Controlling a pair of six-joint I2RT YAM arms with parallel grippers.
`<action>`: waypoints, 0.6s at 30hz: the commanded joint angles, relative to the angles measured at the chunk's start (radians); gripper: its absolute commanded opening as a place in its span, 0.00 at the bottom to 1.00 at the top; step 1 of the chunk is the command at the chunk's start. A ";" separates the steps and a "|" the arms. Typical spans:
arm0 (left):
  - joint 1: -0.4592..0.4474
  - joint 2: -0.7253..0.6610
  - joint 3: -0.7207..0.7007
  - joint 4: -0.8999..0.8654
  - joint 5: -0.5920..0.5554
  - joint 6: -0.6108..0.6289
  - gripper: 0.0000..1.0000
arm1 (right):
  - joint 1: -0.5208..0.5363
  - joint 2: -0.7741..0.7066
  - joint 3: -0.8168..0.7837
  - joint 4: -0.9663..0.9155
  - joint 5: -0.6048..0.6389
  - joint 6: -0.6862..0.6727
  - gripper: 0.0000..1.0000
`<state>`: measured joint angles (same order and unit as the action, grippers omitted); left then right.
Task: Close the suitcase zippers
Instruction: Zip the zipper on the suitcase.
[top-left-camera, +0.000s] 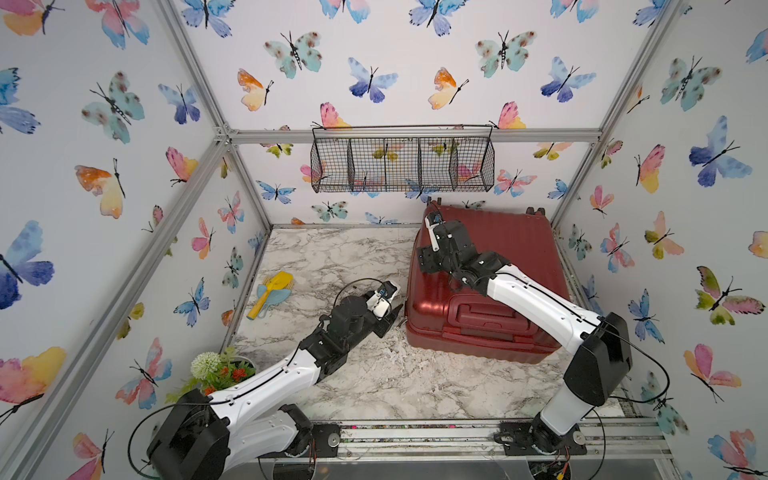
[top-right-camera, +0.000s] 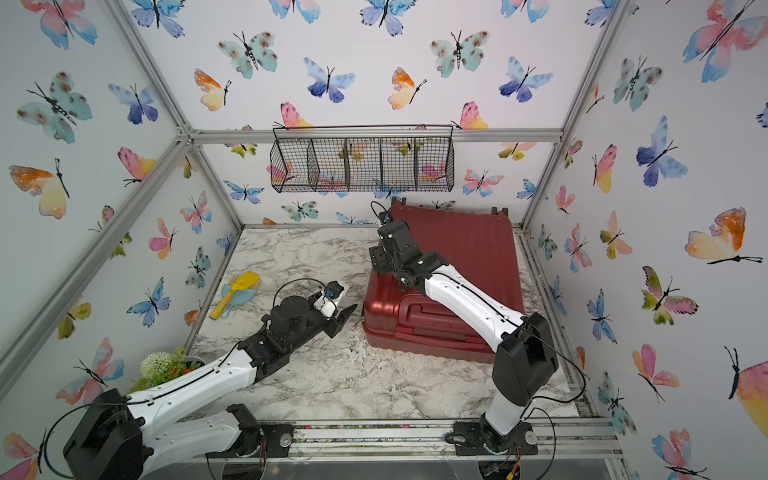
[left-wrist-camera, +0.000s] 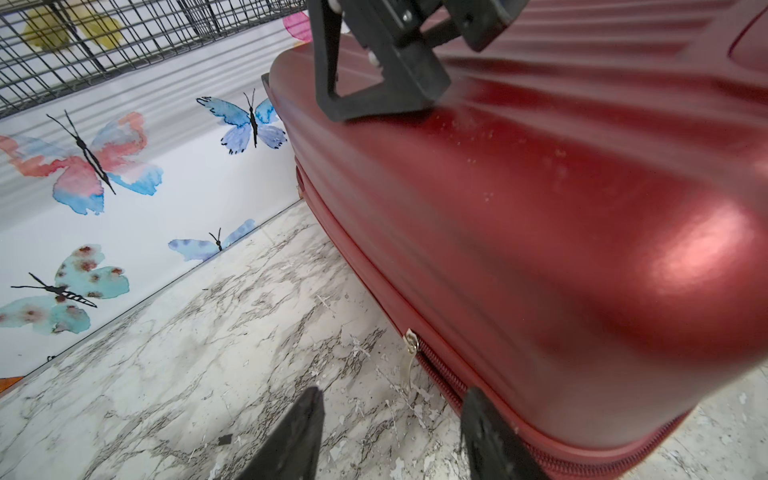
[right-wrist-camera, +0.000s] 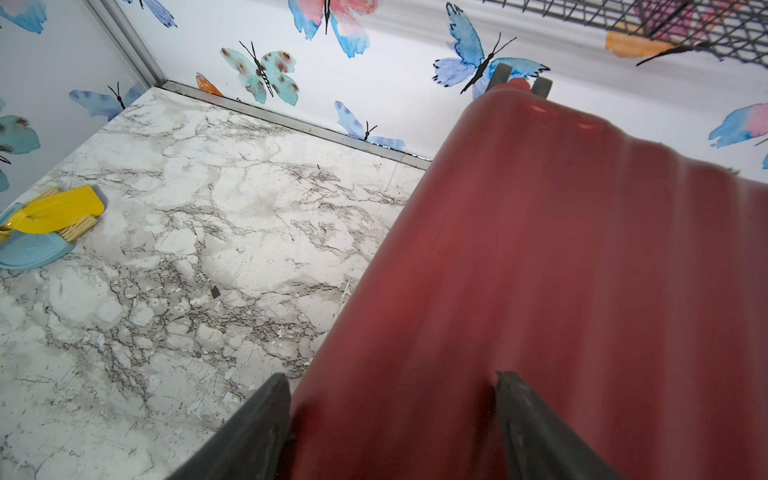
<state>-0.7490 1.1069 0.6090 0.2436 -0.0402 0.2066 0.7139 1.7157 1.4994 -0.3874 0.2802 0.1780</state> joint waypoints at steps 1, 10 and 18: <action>0.000 0.035 0.034 -0.157 0.054 0.029 0.53 | -0.011 0.142 -0.154 -0.470 -0.159 -0.017 0.79; -0.006 0.140 0.094 -0.225 0.164 0.061 0.50 | -0.024 0.137 -0.157 -0.457 -0.170 -0.026 0.78; -0.006 0.188 0.107 -0.208 0.114 0.071 0.47 | -0.027 0.139 -0.171 -0.447 -0.184 -0.030 0.78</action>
<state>-0.7502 1.2633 0.7013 0.0395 0.0849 0.2665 0.6933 1.7050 1.4868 -0.3767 0.2302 0.1623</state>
